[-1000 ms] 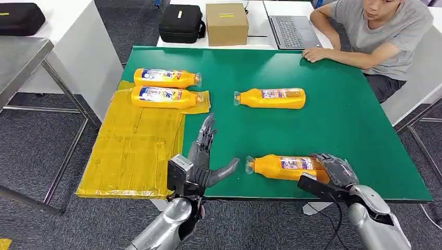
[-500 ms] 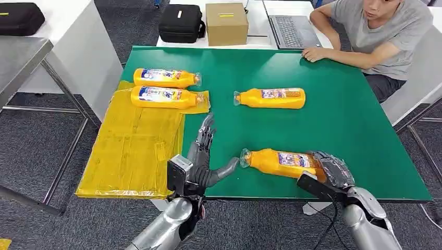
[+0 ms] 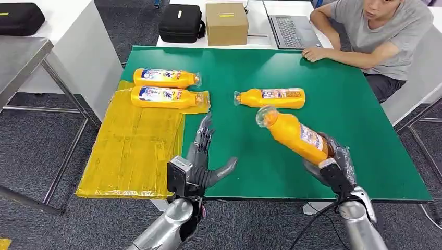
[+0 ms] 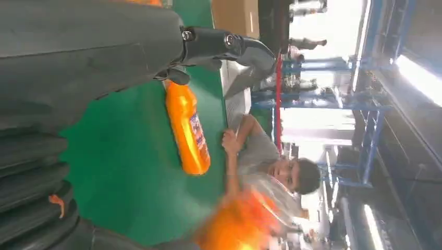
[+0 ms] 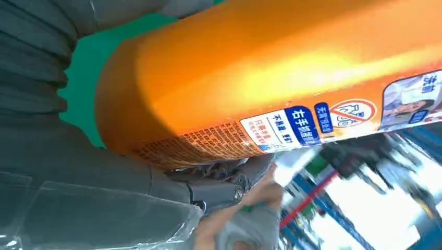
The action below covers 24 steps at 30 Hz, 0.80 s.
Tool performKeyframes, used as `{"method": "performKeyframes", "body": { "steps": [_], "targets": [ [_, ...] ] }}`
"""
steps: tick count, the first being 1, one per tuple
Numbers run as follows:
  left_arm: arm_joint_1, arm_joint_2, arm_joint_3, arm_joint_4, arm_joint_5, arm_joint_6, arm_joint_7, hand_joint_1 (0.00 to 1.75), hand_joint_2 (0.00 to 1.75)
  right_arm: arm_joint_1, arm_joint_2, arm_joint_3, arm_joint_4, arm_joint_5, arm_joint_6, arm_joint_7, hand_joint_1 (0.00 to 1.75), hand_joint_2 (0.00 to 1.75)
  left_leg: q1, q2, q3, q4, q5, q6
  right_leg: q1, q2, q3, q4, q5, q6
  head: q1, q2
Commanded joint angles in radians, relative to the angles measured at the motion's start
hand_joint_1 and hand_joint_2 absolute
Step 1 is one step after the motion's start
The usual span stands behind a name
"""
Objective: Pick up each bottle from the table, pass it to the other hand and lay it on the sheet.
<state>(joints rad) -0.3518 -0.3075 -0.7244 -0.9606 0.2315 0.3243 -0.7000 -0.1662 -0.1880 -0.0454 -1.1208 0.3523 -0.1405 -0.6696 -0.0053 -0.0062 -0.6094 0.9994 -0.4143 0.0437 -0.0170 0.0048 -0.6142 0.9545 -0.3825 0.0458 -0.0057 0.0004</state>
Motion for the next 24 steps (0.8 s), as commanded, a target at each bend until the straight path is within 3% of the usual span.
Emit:
{"method": "performKeyframes", "body": {
  "steps": [1,15,16,20,24],
  "targets": [
    [-0.014,0.002,0.029,0.032,-0.008,0.063,0.002,0.0,1.75,0.06,0.077,0.06,-0.194,-0.213,-0.121,-0.029,1.75,1.75,0.001,0.002,0.003,0.0,-0.002,-0.002,0.001,0.002,0.002,0.0,-0.002,-0.002,0.0,0.0],
    [-0.031,-0.02,0.019,0.095,0.05,-0.035,0.018,0.0,1.75,0.108,0.127,0.097,-0.217,-0.251,-0.182,-0.029,1.75,1.75,0.001,0.002,0.006,-0.001,-0.003,-0.003,0.001,0.001,0.005,0.0,-0.003,-0.003,0.0,0.0],
    [-0.033,-0.027,0.013,0.117,0.097,-0.088,0.061,0.0,1.75,0.113,0.125,0.121,-0.231,-0.222,-0.24,-0.029,1.75,1.75,0.001,0.002,0.004,-0.001,-0.002,-0.002,0.001,0.001,0.004,-0.001,-0.002,-0.002,0.0,0.0],
    [-0.033,-0.033,0.011,0.136,0.126,-0.119,0.081,0.0,1.75,0.105,0.131,0.138,-0.21,-0.219,-0.256,-0.029,1.75,1.75,0.001,0.002,0.006,-0.001,-0.003,-0.003,0.001,0.001,0.005,0.0,-0.003,-0.002,0.0,0.0],
    [-0.042,-0.032,-0.031,0.142,0.192,-0.171,0.1,0.0,1.75,0.049,0.132,0.262,-0.096,-0.142,-0.455,-0.029,1.75,1.75,0.001,0.003,0.007,-0.001,-0.003,-0.003,0.001,0.002,0.005,-0.001,-0.002,-0.003,0.0,0.0]
  ]
}}
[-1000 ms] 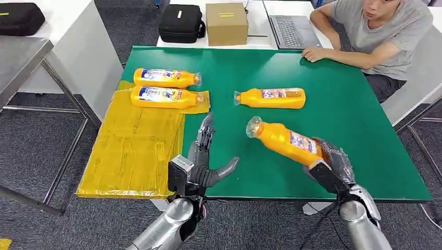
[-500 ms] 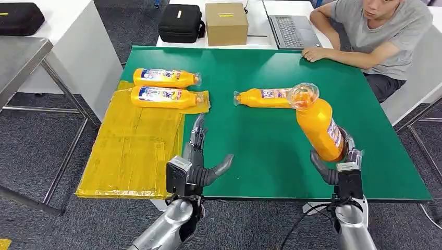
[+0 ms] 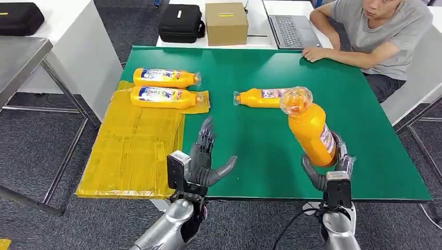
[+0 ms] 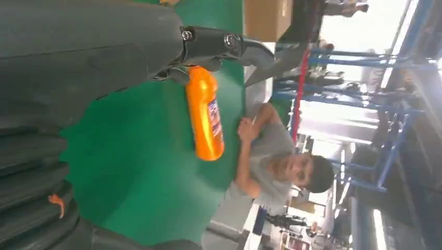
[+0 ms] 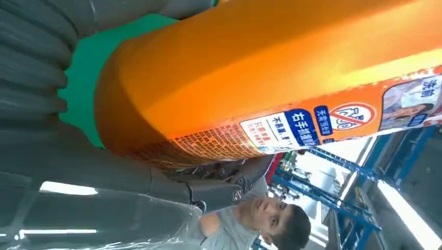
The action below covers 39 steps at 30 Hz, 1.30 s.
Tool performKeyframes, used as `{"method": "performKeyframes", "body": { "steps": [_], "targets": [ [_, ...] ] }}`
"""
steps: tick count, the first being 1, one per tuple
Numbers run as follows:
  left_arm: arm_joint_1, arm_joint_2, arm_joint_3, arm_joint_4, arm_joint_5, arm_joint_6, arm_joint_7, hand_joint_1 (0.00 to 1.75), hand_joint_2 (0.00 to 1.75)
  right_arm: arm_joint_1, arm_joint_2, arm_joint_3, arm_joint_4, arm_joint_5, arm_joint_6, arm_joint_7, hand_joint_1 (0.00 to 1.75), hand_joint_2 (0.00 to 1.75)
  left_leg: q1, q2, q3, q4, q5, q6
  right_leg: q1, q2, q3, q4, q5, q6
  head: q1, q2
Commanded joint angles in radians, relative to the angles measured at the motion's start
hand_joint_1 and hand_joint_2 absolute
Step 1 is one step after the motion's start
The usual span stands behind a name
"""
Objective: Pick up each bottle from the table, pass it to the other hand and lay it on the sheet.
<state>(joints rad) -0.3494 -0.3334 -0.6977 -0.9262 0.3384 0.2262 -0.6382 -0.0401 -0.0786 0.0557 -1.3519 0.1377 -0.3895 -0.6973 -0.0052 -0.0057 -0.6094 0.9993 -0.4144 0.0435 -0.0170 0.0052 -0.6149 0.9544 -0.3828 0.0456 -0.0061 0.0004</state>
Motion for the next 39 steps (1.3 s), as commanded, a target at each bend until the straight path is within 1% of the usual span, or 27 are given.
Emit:
{"method": "performKeyframes", "body": {
  "steps": [1,2,3,4,5,6,7,8,9,12,13,14,15,16,19,20,22,25,27,28,29,30,33,36,37,38,39],
  "targets": [
    [-0.047,-0.009,-0.063,0.106,0.09,-0.076,0.047,0.0,1.75,-0.093,0.034,0.177,0.157,0.079,-0.234,-0.001,1.75,1.75,0.001,0.004,0.004,0.0,-0.002,-0.002,0.001,0.003,0.004,-0.001,-0.001,-0.002,0.0,0.0],
    [-0.049,-0.01,-0.072,0.103,0.092,-0.076,0.055,0.0,1.75,-0.107,0.035,0.203,0.173,0.085,-0.272,-0.001,1.75,1.75,0.001,0.005,0.006,0.0,-0.003,-0.003,0.002,0.004,0.005,-0.001,-0.002,-0.003,0.0,0.0],
    [-0.049,-0.013,-0.083,0.1,0.089,-0.069,0.063,0.0,1.75,-0.127,0.047,0.226,0.194,0.083,-0.298,-0.001,1.75,1.75,0.002,0.004,0.004,0.0,-0.002,-0.002,0.002,0.004,0.003,-0.001,0.0,-0.002,0.0,0.0],
    [-0.048,-0.014,-0.091,0.097,0.087,-0.06,0.062,0.0,1.75,-0.147,0.056,0.25,0.207,0.058,-0.285,-0.001,1.75,1.75,0.001,0.006,0.006,0.0,-0.003,-0.003,0.001,0.005,0.005,0.0,-0.001,-0.002,0.0,0.0],
    [-0.049,-0.014,-0.094,0.096,0.085,-0.053,0.06,0.0,1.75,-0.161,0.066,0.261,0.219,0.055,-0.285,-0.001,1.75,1.75,0.001,0.006,0.003,0.0,-0.002,-0.002,0.001,0.005,0.002,0.0,0.0,-0.002,0.0,0.0],
    [-0.05,-0.014,-0.097,0.091,0.073,-0.026,0.042,0.0,1.75,-0.179,0.078,0.276,0.242,0.045,-0.28,-0.001,1.75,1.75,0.002,0.007,0.006,0.0,-0.003,-0.003,0.002,0.005,0.004,0.0,-0.001,-0.002,0.0,0.0],
    [-0.05,-0.014,-0.097,0.091,0.073,-0.026,0.042,0.0,1.75,-0.179,0.078,0.276,0.242,0.045,-0.28,-0.001,1.75,1.75,0.001,0.005,0.004,0.0,-0.002,-0.002,0.001,0.004,0.002,0.0,0.0,-0.002,0.0,0.0],
    [-0.051,-0.013,-0.098,0.082,0.067,-0.01,0.032,0.0,1.75,-0.199,0.095,0.292,0.279,0.046,-0.283,-0.001,1.75,1.75,0.001,0.006,0.006,0.0,-0.003,-0.003,0.001,0.004,0.004,0.0,-0.001,-0.002,0.0,0.0],
    [-0.052,-0.013,-0.1,0.078,0.065,-0.008,0.03,0.0,1.75,-0.206,0.103,0.298,0.294,0.045,-0.282,-0.001,1.75,1.75,0.001,0.005,0.003,0.0,-0.001,-0.002,0.001,0.004,0.002,0.0,0.0,-0.002,0.0,0.0],
    [-0.058,-0.015,-0.114,0.066,0.042,0.021,0.023,0.0,1.75,-0.227,0.122,0.338,0.344,0.043,-0.287,-0.001,1.75,1.75,0.002,0.004,0.005,-0.001,-0.002,-0.003,0.001,0.002,0.004,0.0,-0.002,-0.002,0.0,0.0],
    [-0.058,-0.015,-0.114,0.066,0.042,0.021,0.023,0.0,1.75,-0.227,0.122,0.338,0.344,0.043,-0.287,-0.001,1.75,1.75,0.002,0.003,0.004,0.0,-0.001,-0.002,0.001,0.002,0.003,0.0,-0.001,-0.002,0.0,0.0],
    [-0.062,-0.016,-0.127,0.059,0.037,0.051,0.015,0.0,1.75,-0.235,0.131,0.358,0.362,0.035,-0.283,-0.001,1.75,1.75,0.002,0.004,0.006,0.0,-0.003,-0.003,0.002,0.003,0.005,0.0,-0.002,-0.002,0.0,0.0],
    [-0.066,-0.016,-0.132,0.056,0.032,0.066,0.008,0.0,1.75,-0.24,0.139,0.366,0.375,0.036,-0.282,-0.001,1.75,1.75,0.001,0.002,0.004,0.0,-0.001,-0.002,0.001,0.002,0.003,0.0,-0.001,-0.001,0.0,0.0],
    [-0.067,-0.016,-0.136,0.054,0.029,0.078,0.001,0.0,1.75,-0.244,0.142,0.371,0.381,0.035,-0.28,-0.001,1.75,1.75,0.002,0.003,0.006,0.0,-0.003,-0.003,0.002,0.002,0.005,0.0,-0.002,-0.002,0.0,0.0],
    [-0.084,-0.016,-0.149,0.055,0.041,0.106,-0.012,0.0,1.75,-0.259,0.161,0.411,0.41,0.025,-0.274,-0.001,1.75,1.75,0.001,0.003,0.004,0.0,-0.002,-0.003,0.001,0.002,0.003,0.001,-0.002,-0.002,0.0,0.0],
    [-0.084,-0.016,-0.149,0.055,0.041,0.106,-0.012,0.0,1.75,-0.259,0.161,0.411,0.41,0.025,-0.274,-0.001,1.75,1.75,0.001,0.004,0.005,0.0,-0.003,-0.003,0.001,0.003,0.004,0.001,-0.002,-0.003,0.0,0.0],
    [-0.084,-0.016,-0.149,0.055,0.041,0.106,-0.012,0.0,1.75,-0.259,0.161,0.411,0.41,0.025,-0.274,-0.001,1.75,1.75,0.001,0.002,0.002,0.0,-0.001,-0.002,0.001,0.001,0.002,0.0,-0.001,-0.002,0.001,0.0],
    [-0.098,-0.016,-0.159,0.06,0.054,0.123,-0.022,0.0,1.75,-0.268,0.171,0.446,0.433,0.029,-0.291,-0.001,1.75,1.75,0.001,0.003,0.005,0.001,-0.002,-0.003,0.001,0.002,0.004,0.001,-0.002,-0.003,0.0,0.0],
    [-0.112,-0.016,-0.17,0.065,0.07,0.142,-0.029,0.0,1.75,-0.284,0.186,0.484,0.462,0.036,-0.306,-0.001,1.75,1.75,0.001,0.002,0.002,0.0,-0.001,-0.002,0.001,0.002,0.002,0.001,-0.001,-0.002,0.0,0.0],
    [-0.115,-0.016,-0.172,0.064,0.075,0.144,-0.028,0.0,1.75,-0.287,0.19,0.49,0.466,0.035,-0.306,-0.001,1.75,1.75,0.002,0.003,0.005,0.001,-0.002,-0.003,0.002,0.003,0.004,0.001,-0.002,-0.002,0.0,0.0],
    [-0.119,-0.016,-0.175,0.062,0.083,0.151,-0.03,0.0,1.75,-0.29,0.197,0.498,0.466,0.028,-0.302,-0.001,1.75,1.75,0.001,0.003,0.004,0.001,-0.002,-0.003,0.001,0.002,0.003,0.001,-0.002,-0.002,0.0,0.0],
    [-0.124,-0.016,-0.187,0.06,0.106,0.144,-0.018,0.0,1.75,-0.291,0.201,0.496,0.464,0.054,-0.309,-0.001,1.75,1.75,0.001,0.003,0.004,0.0,-0.002,-0.003,0.001,0.002,0.003,0.002,-0.002,-0.002,0.0,0.0],
    [-0.118,-0.016,-0.211,0.048,0.156,0.089,0.034,0.0,1.75,-0.297,0.212,0.49,0.47,0.06,-0.309,-0.001,1.75,1.75,0.001,0.002,0.002,0.0,-0.001,-0.002,0.001,0.001,0.002,0.001,-0.001,-0.002,0.0,0.0],
    [-0.115,-0.016,-0.224,0.043,0.158,0.082,0.036,0.0,1.75,-0.305,0.216,0.486,0.479,0.059,-0.309,-0.001,1.75,1.75,0.001,0.002,0.004,0.0,-0.002,-0.003,0.001,0.001,0.004,0.001,-0.002,-0.002,0.0,0.0],
    [-0.115,-0.016,-0.231,0.042,0.154,0.081,0.032,0.0,1.75,-0.31,0.219,0.491,0.487,0.056,-0.309,-0.001,1.75,1.75,0.001,0.002,0.003,0.0,-0.001,-0.002,0.0,0.001,0.002,0.001,-0.001,-0.001,0.0,0.0],
    [-0.116,-0.016,-0.233,0.042,0.15,0.085,0.028,0.0,1.75,-0.314,0.222,0.498,0.49,0.053,-0.309,-0.001,1.75,1.75,0.001,0.003,0.005,0.0,-0.002,-0.003,0.001,0.002,0.004,0.001,-0.003,-0.002,0.0,0.0],
    [-0.118,-0.016,-0.234,0.045,0.15,0.092,0.026,0.0,1.75,-0.316,0.22,0.505,0.483,0.054,-0.309,-0.001,1.75,1.75,0.001,0.003,0.003,0.0,-0.001,-0.003,0.001,0.002,0.003,0.001,-0.001,-0.002,0.001,0.0]
  ]
}}
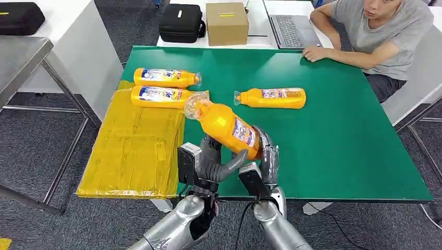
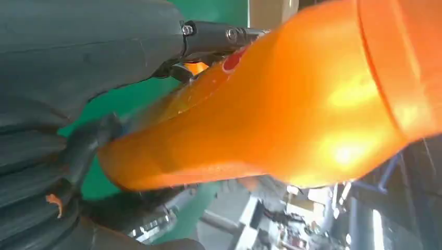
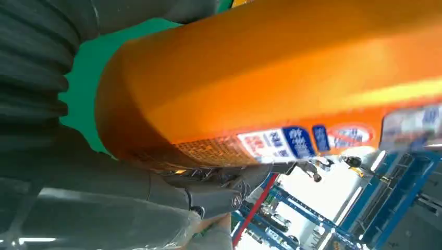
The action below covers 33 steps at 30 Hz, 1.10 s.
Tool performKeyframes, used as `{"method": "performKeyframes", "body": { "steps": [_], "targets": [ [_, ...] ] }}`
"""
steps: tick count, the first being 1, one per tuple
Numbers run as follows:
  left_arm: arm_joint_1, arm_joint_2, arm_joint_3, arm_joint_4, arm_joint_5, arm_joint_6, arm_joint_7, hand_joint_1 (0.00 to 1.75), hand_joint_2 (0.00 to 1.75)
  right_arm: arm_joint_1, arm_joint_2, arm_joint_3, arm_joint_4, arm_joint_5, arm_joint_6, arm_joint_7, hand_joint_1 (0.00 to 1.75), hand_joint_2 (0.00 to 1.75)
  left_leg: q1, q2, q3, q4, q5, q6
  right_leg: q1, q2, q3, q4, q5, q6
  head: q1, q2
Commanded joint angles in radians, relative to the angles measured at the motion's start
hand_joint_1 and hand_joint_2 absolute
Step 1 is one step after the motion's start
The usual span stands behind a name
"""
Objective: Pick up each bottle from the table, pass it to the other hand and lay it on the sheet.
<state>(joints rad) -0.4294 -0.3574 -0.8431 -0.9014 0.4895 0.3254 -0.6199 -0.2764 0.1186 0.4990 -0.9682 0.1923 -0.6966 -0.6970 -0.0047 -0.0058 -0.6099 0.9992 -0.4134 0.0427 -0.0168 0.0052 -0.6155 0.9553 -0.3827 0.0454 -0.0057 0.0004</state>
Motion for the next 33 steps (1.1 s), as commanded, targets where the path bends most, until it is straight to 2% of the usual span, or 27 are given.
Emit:
{"method": "performKeyframes", "body": {
  "steps": [1,17,25,33],
  "targets": [
    [-0.04,0.008,-0.089,0.022,0.004,-0.004,0.01,0.0,1.75,-0.078,0.025,0.069,0.096,0.004,-0.002,-0.001,1.75,1.75,0.001,0.003,0.006,0.0,-0.003,-0.002,0.001,0.002,0.005,0.0,-0.003,-0.002,0.0,0.0],
    [-0.064,0.008,-0.14,0.001,0.05,-0.008,0.037,0.0,1.75,-0.075,0.066,0.098,0.134,0.032,-0.002,-0.001,1.75,1.75,0.001,0.003,0.004,0.001,-0.003,-0.002,0.001,0.002,0.004,0.001,-0.002,-0.002,0.0,0.0],
    [-0.085,0.008,-0.153,0.03,0.017,0.12,-0.053,0.0,1.75,-0.039,0.065,0.097,0.06,0.115,-0.002,-0.001,1.75,1.75,0.001,0.002,0.005,0.001,-0.003,-0.003,0.001,0.001,0.004,0.001,-0.003,-0.002,0.0,0.0],
    [-0.087,0.008,-0.156,0.03,0.014,0.128,-0.06,0.0,1.75,-0.038,0.066,0.096,0.056,0.121,-0.002,-0.001,1.75,1.75,0.001,0.001,0.002,0.0,-0.002,-0.002,0.001,0.0,0.002,0.0,-0.001,-0.001,0.0,0.0]
  ]
}}
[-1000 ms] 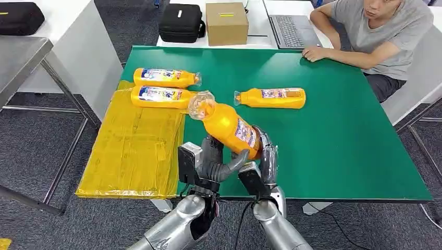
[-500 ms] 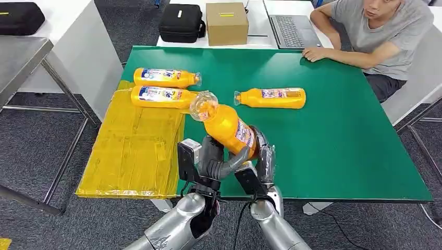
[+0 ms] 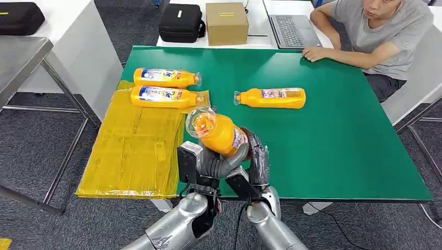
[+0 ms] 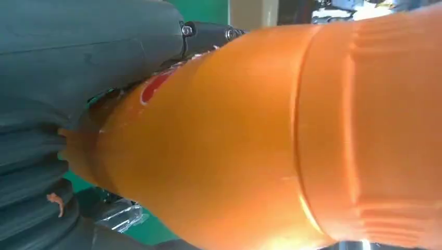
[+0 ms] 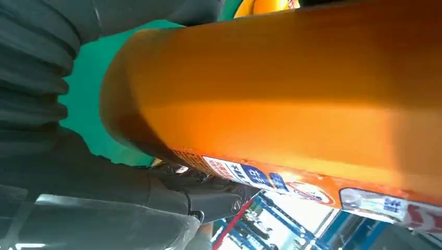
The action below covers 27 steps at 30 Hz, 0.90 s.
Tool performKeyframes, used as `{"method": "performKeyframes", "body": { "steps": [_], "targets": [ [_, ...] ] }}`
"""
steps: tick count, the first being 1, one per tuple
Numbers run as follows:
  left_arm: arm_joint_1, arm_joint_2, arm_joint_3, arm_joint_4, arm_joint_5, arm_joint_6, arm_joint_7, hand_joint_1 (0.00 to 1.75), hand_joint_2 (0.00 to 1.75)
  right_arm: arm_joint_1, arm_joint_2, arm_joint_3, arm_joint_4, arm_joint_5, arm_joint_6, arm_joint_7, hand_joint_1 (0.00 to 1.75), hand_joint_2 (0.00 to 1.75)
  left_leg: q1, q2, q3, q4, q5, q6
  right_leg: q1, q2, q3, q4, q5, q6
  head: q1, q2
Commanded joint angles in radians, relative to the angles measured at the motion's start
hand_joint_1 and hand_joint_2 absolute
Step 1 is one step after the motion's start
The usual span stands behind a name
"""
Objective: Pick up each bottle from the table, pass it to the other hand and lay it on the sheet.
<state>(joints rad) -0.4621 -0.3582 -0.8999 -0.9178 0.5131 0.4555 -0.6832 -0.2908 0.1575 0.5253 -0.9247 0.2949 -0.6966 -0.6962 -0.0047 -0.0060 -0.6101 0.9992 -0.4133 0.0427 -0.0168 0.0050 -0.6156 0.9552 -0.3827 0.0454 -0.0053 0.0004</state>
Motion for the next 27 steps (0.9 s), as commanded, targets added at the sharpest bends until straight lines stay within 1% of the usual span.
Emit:
{"method": "performKeyframes", "body": {
  "steps": [1,4,6,7,9,10,12,13,15,17,18,19,20,21,22,23,24,27],
  "targets": [
    [-0.058,0.009,-0.106,0.043,0.002,-0.008,0.011,0.0,1.75,-0.028,0.027,0.071,0.017,0.021,-0.002,-0.002,1.75,1.75,0.001,0.002,0.005,0.001,-0.003,-0.003,0.001,0.001,0.004,0.001,-0.003,-0.002,0.0,0.0],
    [-0.067,0.009,-0.121,0.041,-0.005,0.025,-0.005,0.0,1.75,-0.028,0.028,0.07,0.011,0.034,-0.002,-0.002,1.75,1.75,0.001,0.001,0.002,0.0,-0.002,-0.002,0.001,0.001,0.002,0.0,-0.001,-0.001,0.0,0.0],
    [-0.071,0.009,-0.131,0.041,0.005,0.019,-0.001,0.0,1.75,-0.025,0.029,0.072,0.005,0.035,-0.002,-0.002,1.75,1.75,0.001,0.002,0.006,0.001,-0.004,-0.003,0.001,0.001,0.005,0.001,-0.004,-0.003,0.0,0.0],
    [-0.076,0.009,-0.14,0.05,0.015,0.0,0.009,0.0,1.75,-0.023,0.029,0.07,-0.001,0.043,-0.002,-0.002,1.75,1.75,0.001,0.001,0.004,0.001,-0.003,-0.002,0.001,0.001,0.003,0.001,-0.002,-0.002,0.0,0.0],
    [-0.074,0.009,-0.138,0.049,0.027,-0.009,0.018,0.0,1.75,-0.023,0.03,0.067,-0.001,0.043,-0.002,-0.002,1.75,1.75,0.001,0.002,0.005,0.001,-0.004,-0.003,0.001,0.001,0.004,0.002,-0.003,-0.002,0.0,0.0],
    [-0.079,0.009,-0.152,0.058,0.024,-0.014,0.013,1.75,1.75,-0.021,0.029,0.071,-0.006,0.042,-0.002,-0.002,1.75,1.75,0.002,0.003,0.009,0.003,-0.007,-0.005,0.002,0.001,0.008,0.004,-0.007,-0.004,0.0,0.0],
    [-0.078,0.009,-0.157,0.059,0.039,-0.023,0.012,1.75,1.75,-0.017,0.029,0.068,-0.011,0.046,-0.002,-0.002,1.75,1.75,0.001,0.002,0.008,0.001,-0.005,-0.004,0.002,0.001,0.007,0.002,-0.005,-0.003,0.0,0.0],
    [-0.076,0.009,-0.154,0.056,0.043,-0.017,0.001,1.75,1.75,-0.016,0.029,0.07,-0.01,0.043,-0.002,-0.002,1.75,1.75,0.001,0.001,0.003,0.0,-0.002,-0.002,0.001,0.001,0.003,0.0,-0.002,-0.002,0.0,0.0],
    [-0.078,0.009,-0.155,0.055,0.041,-0.01,-0.006,1.75,1.75,-0.017,0.029,0.075,-0.005,0.038,-0.002,-0.002,1.75,1.75,0.001,0.002,0.006,0.001,-0.004,-0.003,0.001,0.001,0.005,0.001,-0.003,-0.003,0.0,0.0],
    [-0.077,0.009,-0.15,0.055,0.074,0.015,-0.006,1.75,1.75,-0.025,0.021,0.098,0.024,0.002,-0.002,-0.002,1.75,1.75,0.001,0.002,0.008,0.001,-0.005,-0.004,0.002,0.001,0.007,0.002,-0.005,-0.003,0.0,0.0],
    [-0.08,0.009,-0.156,0.06,0.064,0.026,-0.015,1.75,1.75,-0.023,0.021,0.096,0.026,0.001,-0.002,-0.002,1.71,1.75,0.001,0.002,0.004,0.0,-0.002,-0.002,0.001,0.001,0.003,0.0,-0.002,-0.002,0.0,0.0],
    [-0.078,0.009,-0.152,0.057,0.06,0.034,-0.015,1.75,1.75,-0.023,0.021,0.103,0.034,-0.015,-0.002,-0.002,1.5,1.75,0.001,0.002,0.006,0.0,-0.003,-0.003,0.001,0.001,0.005,0.0,-0.003,-0.002,0.0,0.0],
    [-0.078,0.009,-0.152,0.057,0.06,0.034,-0.015,1.75,1.75,-0.023,0.021,0.103,0.034,-0.015,-0.002,-0.002,1.5,1.75,0.001,0.002,0.003,0.0,-0.002,-0.002,0.001,0.001,0.003,0.0,-0.001,-0.001,0.0,0.0],
    [-0.078,0.009,-0.152,0.057,0.06,0.034,-0.015,1.75,1.75,-0.023,0.021,0.103,0.034,-0.015,-0.002,-0.002,1.5,1.75,0.001,0.002,0.006,0.0,-0.003,-0.003,0.001,0.001,0.005,0.0,-0.003,-0.002,0.0,0.0],
    [-0.071,0.009,-0.137,0.051,0.045,0.039,-0.015,1.75,1.75,-0.028,0.02,0.112,0.046,-0.044,-0.002,-0.002,0.75,1.75,0.001,0.002,0.006,0.001,-0.004,-0.003,0.001,0.001,0.006,0.001,-0.003,-0.003,0.0,0.0],
    [-0.071,0.009,-0.13,0.046,0.022,0.056,-0.015,1.75,1.75,-0.031,0.019,0.112,0.053,-0.054,-0.002,-0.002,0.17,1.75,0.001,0.002,0.004,0.0,-0.002,-0.002,0.001,0.001,0.004,0.0,-0.002,-0.002,0.0,0.0],
    [-0.068,0.009,-0.127,0.05,0.011,0.06,-0.015,1.75,1.75,-0.035,0.021,0.111,0.059,-0.062,-0.002,-0.002,0.02,1.75,0.001,0.002,0.005,0.0,-0.003,-0.003,0.001,0.001,0.004,0.0,-0.002,-0.002,0.0,0.0],
    [-0.067,0.009,-0.118,0.06,-0.003,0.066,-0.015,1.75,1.75,-0.039,0.019,0.114,0.067,-0.077,-0.002,-0.002,0.0,1.75,0.001,0.003,0.005,0.0,-0.003,-0.002,0.001,0.002,0.005,0.0,-0.002,-0.002,0.0,0.0]
  ]
}}
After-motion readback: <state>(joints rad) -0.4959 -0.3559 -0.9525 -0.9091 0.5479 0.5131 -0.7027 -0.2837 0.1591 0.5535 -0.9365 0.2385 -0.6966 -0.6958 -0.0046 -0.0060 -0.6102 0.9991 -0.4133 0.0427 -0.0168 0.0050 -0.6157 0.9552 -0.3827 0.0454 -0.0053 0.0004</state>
